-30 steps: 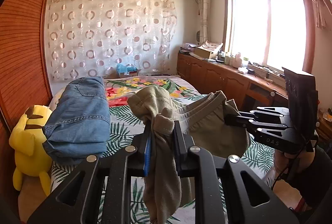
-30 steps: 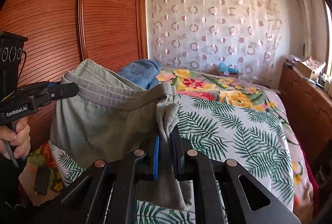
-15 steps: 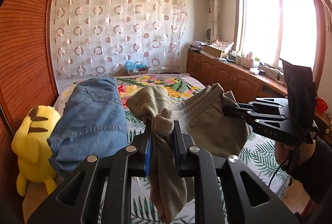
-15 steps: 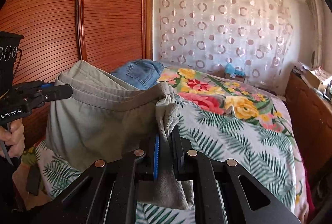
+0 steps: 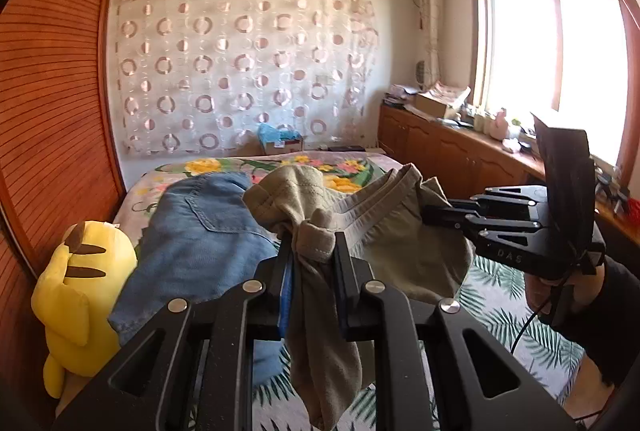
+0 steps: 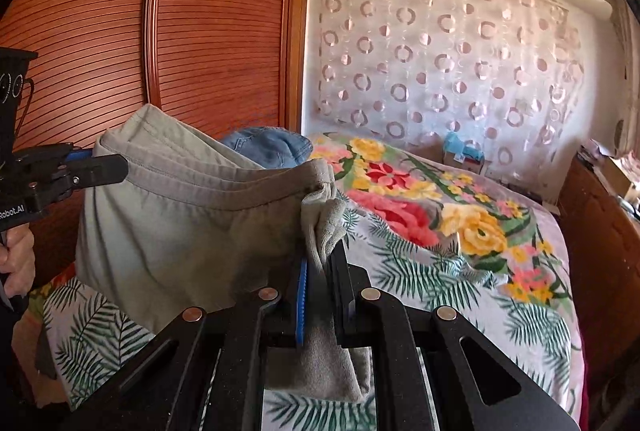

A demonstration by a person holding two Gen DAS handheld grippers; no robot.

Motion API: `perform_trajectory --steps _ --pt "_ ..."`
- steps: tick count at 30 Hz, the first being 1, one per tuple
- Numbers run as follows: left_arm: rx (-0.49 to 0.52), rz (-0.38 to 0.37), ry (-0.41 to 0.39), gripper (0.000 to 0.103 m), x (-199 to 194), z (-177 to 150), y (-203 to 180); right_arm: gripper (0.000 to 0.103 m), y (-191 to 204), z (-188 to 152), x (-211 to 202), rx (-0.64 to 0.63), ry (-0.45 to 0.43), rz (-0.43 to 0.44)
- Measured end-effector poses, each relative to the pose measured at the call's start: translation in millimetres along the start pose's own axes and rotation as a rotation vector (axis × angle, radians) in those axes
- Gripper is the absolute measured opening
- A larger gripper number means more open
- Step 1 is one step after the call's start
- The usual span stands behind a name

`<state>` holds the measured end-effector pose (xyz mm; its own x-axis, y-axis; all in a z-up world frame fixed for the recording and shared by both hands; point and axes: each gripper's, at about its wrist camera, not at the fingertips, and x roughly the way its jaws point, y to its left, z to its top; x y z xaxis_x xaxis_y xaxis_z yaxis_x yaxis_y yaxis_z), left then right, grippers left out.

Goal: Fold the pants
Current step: 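Carry the lifted grey-green pants with both grippers toward the folded blue jeans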

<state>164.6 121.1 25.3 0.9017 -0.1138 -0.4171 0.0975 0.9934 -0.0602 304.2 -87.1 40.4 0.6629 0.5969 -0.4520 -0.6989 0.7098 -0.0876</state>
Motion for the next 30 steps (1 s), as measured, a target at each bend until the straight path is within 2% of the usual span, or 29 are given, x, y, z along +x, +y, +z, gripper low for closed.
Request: perform_trajectory --steps 13,24,30 --pt "-0.044 0.122 -0.053 0.018 5 18 44 0.01 -8 48 52 -0.114 -0.058 0.033" --pt "-0.136 0.202 -0.007 0.018 26 -11 70 0.01 3 68 126 -0.254 -0.029 0.046" --pt "-0.223 0.224 -0.027 0.018 18 -24 83 0.01 15 80 153 -0.313 -0.003 0.062"
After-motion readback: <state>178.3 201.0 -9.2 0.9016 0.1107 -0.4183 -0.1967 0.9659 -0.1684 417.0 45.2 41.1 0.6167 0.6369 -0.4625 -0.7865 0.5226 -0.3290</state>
